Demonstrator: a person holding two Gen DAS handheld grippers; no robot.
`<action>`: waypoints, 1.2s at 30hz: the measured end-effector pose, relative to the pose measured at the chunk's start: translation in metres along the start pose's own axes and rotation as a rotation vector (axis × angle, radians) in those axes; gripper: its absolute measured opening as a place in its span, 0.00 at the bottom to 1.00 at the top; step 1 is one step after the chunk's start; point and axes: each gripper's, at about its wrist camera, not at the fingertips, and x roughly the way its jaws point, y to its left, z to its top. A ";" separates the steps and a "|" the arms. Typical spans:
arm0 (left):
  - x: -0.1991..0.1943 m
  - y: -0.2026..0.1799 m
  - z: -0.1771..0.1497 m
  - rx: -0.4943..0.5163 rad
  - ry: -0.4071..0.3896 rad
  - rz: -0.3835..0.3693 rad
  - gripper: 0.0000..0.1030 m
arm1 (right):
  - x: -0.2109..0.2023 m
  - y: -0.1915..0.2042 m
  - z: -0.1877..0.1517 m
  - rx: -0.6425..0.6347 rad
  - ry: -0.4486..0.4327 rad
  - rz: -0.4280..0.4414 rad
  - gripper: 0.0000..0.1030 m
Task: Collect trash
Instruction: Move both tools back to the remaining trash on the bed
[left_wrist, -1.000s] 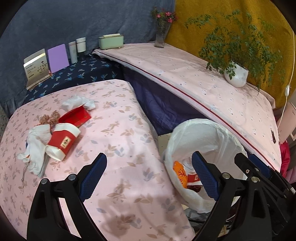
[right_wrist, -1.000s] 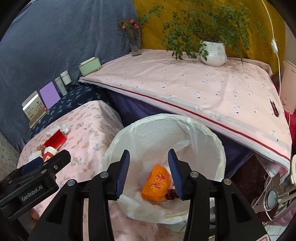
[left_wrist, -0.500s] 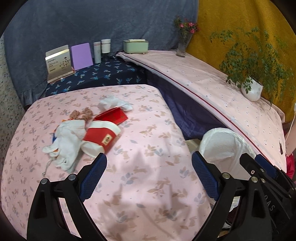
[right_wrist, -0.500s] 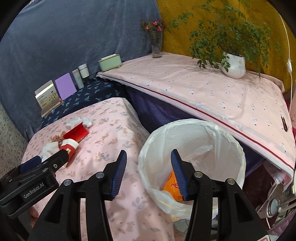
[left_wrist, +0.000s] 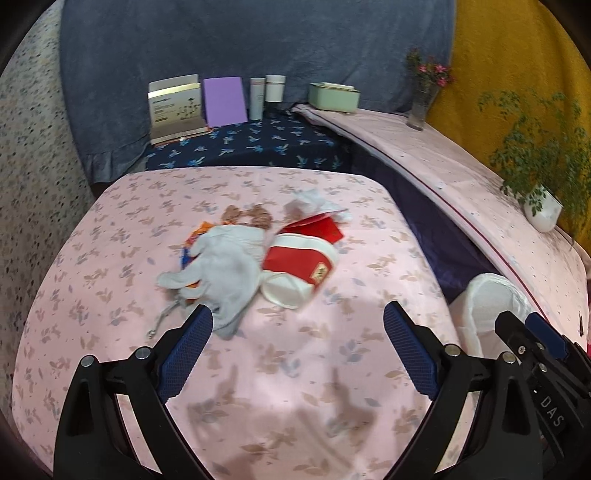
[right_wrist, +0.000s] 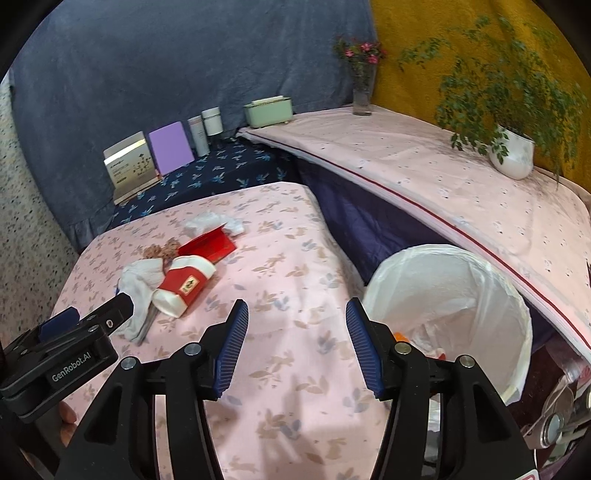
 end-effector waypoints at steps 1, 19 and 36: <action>0.001 0.007 0.000 -0.011 0.001 0.009 0.87 | 0.002 0.007 0.000 -0.010 0.004 0.007 0.52; 0.034 0.093 0.008 -0.152 0.047 0.078 0.87 | 0.058 0.085 0.000 -0.082 0.102 0.106 0.53; 0.121 0.097 0.045 -0.204 0.132 0.021 0.85 | 0.157 0.108 0.016 -0.001 0.227 0.161 0.53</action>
